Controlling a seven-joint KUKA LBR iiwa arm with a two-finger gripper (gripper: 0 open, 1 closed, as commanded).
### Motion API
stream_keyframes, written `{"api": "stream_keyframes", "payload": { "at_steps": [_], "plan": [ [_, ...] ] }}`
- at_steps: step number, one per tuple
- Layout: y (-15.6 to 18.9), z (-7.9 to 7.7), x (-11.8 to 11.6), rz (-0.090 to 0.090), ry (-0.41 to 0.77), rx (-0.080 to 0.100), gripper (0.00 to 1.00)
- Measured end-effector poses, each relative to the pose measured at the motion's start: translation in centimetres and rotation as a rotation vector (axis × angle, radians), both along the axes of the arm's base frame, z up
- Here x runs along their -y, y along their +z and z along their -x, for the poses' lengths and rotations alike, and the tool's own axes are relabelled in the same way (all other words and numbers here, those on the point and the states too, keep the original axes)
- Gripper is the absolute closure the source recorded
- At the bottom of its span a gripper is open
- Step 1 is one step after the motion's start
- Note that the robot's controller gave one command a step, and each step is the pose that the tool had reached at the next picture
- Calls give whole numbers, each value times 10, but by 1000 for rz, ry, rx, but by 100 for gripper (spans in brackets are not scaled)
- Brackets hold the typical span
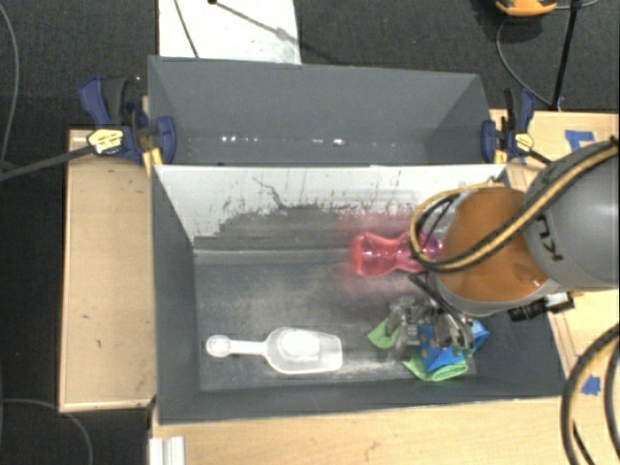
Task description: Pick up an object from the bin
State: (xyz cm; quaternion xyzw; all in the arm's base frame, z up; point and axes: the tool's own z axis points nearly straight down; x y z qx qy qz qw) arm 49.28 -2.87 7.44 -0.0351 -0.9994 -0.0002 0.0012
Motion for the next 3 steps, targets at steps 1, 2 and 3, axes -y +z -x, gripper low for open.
{"api": "stream_keyframes", "payload": {
  "at_steps": [1,2,3],
  "plan": [
    [14,0,0,0,-1,0,100],
    [23,-1,0,0,-1,5,100],
    [31,0,0,0,-1,3,100]
  ]
}}
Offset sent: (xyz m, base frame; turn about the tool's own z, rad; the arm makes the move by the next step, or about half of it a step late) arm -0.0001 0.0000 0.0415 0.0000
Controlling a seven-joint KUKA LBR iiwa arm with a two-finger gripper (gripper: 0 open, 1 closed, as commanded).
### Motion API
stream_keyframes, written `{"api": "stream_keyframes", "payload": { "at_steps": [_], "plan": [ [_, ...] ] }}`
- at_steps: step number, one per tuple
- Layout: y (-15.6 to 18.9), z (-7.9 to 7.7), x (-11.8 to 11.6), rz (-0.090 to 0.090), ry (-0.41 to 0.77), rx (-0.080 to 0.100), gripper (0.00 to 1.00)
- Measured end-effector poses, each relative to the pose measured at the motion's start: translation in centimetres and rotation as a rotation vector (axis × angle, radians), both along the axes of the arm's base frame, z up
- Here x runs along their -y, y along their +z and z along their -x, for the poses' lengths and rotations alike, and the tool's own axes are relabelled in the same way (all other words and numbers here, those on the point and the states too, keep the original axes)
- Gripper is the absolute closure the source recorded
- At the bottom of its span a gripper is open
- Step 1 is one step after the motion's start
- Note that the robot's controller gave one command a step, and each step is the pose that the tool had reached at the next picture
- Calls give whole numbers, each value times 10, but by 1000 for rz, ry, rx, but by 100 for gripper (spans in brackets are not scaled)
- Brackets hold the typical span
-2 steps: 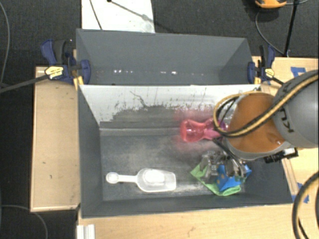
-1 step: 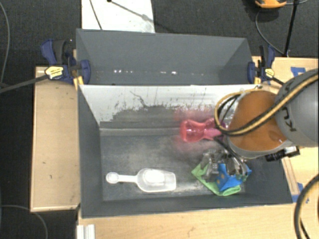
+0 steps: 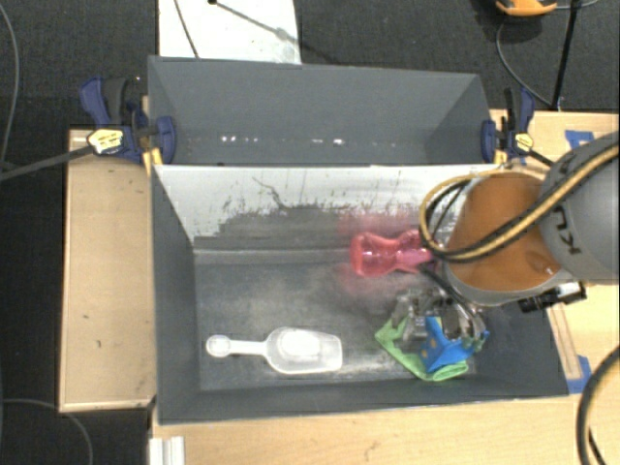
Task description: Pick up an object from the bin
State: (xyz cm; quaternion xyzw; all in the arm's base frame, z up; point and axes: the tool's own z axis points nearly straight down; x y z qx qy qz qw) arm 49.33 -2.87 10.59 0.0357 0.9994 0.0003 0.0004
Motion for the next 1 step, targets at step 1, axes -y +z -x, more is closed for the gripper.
{"api": "stream_keyframes", "payload": {
  "at_steps": [1],
  "plan": [
    [10,0,0,0,0,1,100]
  ]
}}
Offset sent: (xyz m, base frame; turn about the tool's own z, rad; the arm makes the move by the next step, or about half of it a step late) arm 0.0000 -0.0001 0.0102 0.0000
